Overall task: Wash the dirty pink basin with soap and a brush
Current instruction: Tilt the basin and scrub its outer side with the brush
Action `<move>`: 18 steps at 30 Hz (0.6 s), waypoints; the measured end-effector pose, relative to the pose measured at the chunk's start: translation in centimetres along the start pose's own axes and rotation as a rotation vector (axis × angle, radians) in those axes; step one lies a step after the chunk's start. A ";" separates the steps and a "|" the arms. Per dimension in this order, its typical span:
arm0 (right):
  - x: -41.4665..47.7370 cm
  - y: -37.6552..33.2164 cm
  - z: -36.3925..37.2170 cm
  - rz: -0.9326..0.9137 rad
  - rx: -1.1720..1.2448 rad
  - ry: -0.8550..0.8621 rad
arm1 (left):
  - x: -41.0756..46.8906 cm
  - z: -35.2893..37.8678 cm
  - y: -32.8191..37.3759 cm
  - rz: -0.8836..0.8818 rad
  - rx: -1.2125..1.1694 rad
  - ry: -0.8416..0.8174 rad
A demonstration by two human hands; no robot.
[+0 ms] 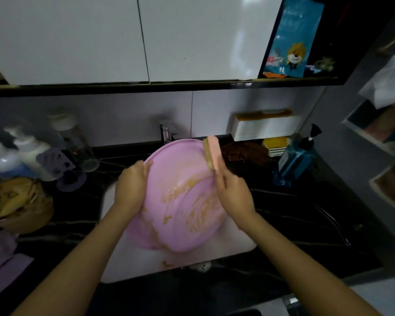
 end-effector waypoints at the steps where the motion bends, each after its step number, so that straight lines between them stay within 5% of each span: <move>1: -1.8 -0.7 0.7 -0.149 -0.097 0.009 | 0.2 0.0 -0.3 -0.006 0.014 0.009; 4: -3.1 -1.5 0.6 -0.446 -0.307 0.070 | 0.5 0.3 -0.8 0.007 0.038 0.023; 8: 1.0 1.9 -0.1 0.060 -0.036 0.038 | 0.2 0.6 0.4 0.036 0.074 0.054; 11: -4.6 0.7 1.8 0.005 0.104 0.042 | 0.0 0.7 0.6 0.033 0.104 0.070; 14: -5.4 0.8 2.7 -0.115 -0.007 0.004 | 0.2 1.0 0.3 0.021 0.144 0.084; 18: -0.8 2.3 2.7 0.282 0.152 0.143 | 0.3 1.1 0.5 0.014 0.160 0.094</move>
Point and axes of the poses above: each hand's wrist, its own x-axis towards the middle knuckle, its own z-axis out of the palm, y = z × x, the point moved 2 cm from there along x, towards the middle knuckle, and after that the axes turned 6 degrees about y, right-handed, at the moved point
